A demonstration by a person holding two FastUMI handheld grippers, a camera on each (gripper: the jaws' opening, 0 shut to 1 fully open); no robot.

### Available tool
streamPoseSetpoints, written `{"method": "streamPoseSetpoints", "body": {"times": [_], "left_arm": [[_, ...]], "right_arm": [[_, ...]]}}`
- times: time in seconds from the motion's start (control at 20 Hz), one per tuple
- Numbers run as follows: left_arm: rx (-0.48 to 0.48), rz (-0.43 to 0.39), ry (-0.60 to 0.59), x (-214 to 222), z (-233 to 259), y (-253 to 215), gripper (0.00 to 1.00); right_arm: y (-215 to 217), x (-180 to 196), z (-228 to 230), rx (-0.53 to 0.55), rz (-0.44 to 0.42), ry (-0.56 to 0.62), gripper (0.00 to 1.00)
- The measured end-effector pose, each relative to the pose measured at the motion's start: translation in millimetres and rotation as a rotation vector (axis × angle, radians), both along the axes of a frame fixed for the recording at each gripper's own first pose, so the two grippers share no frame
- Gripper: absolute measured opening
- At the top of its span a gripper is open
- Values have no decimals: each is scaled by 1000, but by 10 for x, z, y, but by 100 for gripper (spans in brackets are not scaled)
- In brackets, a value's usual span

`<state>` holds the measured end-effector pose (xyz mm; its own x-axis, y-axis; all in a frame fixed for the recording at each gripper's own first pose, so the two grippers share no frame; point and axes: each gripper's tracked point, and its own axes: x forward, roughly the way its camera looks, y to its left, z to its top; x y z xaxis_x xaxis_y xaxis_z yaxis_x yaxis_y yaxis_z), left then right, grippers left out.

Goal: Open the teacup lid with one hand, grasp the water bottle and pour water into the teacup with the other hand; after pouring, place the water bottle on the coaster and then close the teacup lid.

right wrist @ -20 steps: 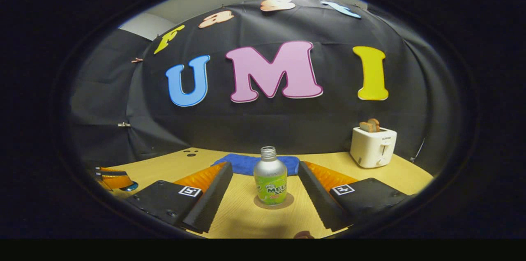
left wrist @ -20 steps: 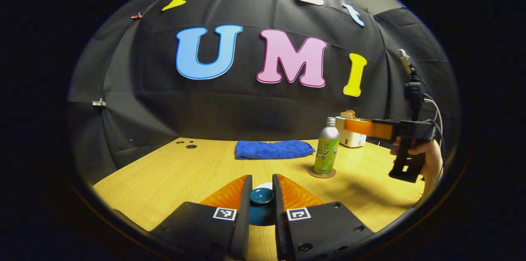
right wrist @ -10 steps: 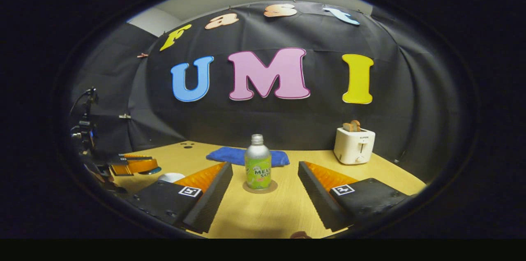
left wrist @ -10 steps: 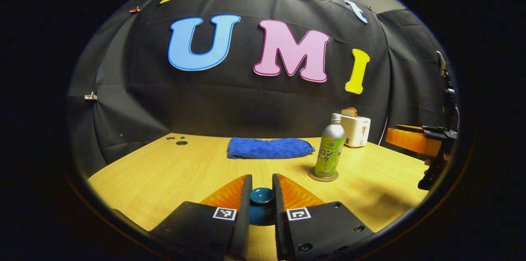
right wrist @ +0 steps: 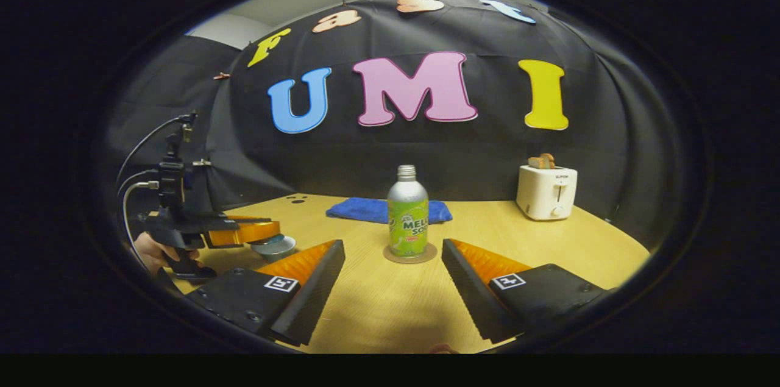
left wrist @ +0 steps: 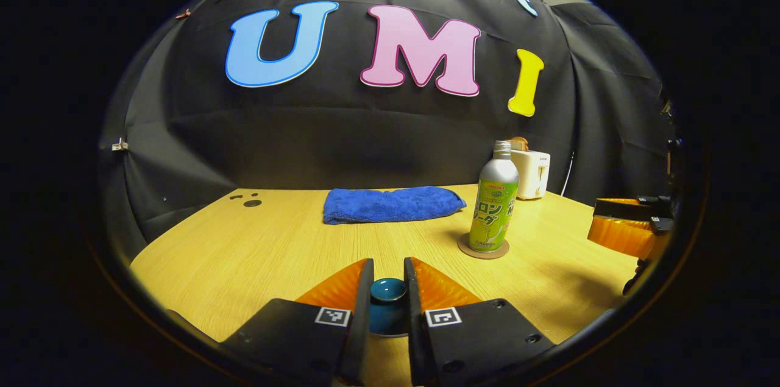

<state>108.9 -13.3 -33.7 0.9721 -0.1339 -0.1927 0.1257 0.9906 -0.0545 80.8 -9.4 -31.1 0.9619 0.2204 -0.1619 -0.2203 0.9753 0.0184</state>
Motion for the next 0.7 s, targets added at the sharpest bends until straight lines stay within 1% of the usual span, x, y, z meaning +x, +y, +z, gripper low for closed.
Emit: {"method": "streamPoseSetpoints", "body": {"times": [0.15,0.2,0.25,0.7], "left_arm": [[15,-5,31,54,-90,-17,31],[13,-7,37,59,-117,-25,28],[12,-7,40,63,-124,-30,31],[37,-14,48,54,-179,-80,32]], "right_arm": [[71,9,-61,-13,16,11,99],[94,11,-94,-15,22,15,99],[121,19,-120,-14,29,21,99],[212,33,-192,42,49,49,99]]}}
